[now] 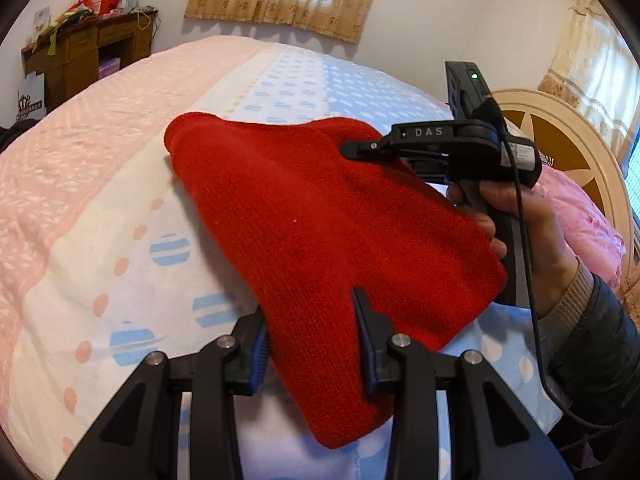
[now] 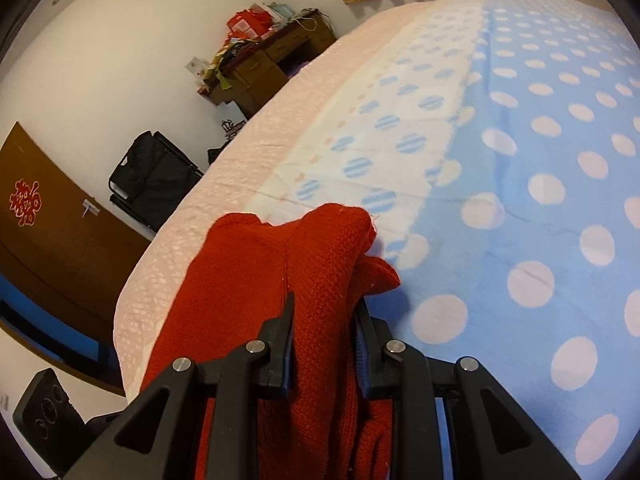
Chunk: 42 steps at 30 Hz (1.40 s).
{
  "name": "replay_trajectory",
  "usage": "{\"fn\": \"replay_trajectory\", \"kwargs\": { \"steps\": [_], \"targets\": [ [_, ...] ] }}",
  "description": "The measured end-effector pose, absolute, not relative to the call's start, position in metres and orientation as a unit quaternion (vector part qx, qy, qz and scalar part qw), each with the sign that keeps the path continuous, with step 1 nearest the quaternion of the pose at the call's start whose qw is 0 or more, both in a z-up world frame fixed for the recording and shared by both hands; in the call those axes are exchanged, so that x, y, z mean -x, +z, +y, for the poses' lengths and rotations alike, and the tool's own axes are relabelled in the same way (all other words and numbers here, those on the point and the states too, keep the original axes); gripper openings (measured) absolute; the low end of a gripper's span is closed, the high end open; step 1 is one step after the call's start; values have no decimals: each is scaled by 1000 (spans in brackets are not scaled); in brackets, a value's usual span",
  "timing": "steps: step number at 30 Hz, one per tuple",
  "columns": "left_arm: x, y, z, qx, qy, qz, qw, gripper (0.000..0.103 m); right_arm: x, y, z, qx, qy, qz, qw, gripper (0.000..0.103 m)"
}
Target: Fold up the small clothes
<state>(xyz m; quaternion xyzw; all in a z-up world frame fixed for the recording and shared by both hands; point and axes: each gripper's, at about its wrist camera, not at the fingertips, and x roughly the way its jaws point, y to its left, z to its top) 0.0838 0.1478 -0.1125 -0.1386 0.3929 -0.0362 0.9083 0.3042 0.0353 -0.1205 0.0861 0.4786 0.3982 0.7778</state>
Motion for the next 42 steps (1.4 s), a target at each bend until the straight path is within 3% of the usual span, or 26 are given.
{"fn": "replay_trajectory", "kwargs": {
  "steps": [22,30,39,42],
  "targets": [
    [-63,-109,141,134,-24,392,910,49,-303,-124,42,-40,364,486,793,25],
    [-57,-107,141,131,-17,393,910,54,-301,-119,39,-35,360,485,796,31],
    [-53,-97,140,119,-10,395,911,67,-296,-108,34,-20,350,469,810,31],
    [-53,-94,139,117,-9,391,913,67,-296,-104,30,-25,349,465,813,31]
  ]
}}
